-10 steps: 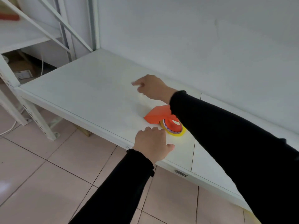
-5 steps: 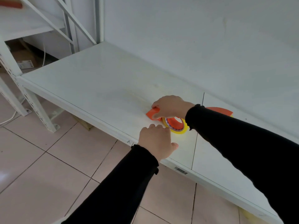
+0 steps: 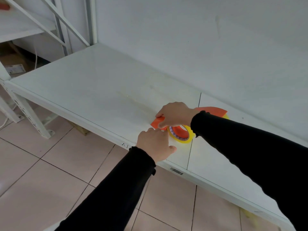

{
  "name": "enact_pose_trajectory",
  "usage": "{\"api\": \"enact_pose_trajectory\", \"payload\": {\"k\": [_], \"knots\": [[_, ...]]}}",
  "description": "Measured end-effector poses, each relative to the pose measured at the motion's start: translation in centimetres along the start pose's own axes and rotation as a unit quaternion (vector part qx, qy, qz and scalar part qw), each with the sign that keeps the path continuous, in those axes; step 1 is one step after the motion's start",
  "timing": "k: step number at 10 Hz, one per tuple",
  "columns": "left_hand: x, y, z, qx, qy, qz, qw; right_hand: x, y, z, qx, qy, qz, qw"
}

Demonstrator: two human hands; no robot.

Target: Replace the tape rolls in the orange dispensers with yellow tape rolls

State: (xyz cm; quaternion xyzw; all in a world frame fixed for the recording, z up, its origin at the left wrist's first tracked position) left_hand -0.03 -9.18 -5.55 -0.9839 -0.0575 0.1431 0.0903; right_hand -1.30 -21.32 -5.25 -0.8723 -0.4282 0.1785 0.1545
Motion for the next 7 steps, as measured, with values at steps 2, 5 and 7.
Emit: {"api": "enact_pose_trajectory", "payload": {"k": [2,5,7], "knots": [[0.0,0.1,-0.4,-0.005,-0.006,0.008,1.0,-0.9,-2.0,1.4,0.0,-0.003,0.011,1.0],[-0.9,0.3,-0.5,0.015,-0.003,0.015,1.0,-2.1,-6.3,0.2,-0.045,0.174,0.083,0.98],[-1.5,0.1,-2.7,-0.036,-0.053,0.038,0.997,-3.7,-15.9,-1.6,-0.235,0.189,0.099,0.948]]}}
Point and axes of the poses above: each hand's wrist, its own y-axis towards the middle knuckle, its own z-axis out of the palm, x = y × z, the point moved 9 cm from there along y, towards the middle knuckle, and after that the axes turned 7 degrees about -z, right-handed, at the moved point
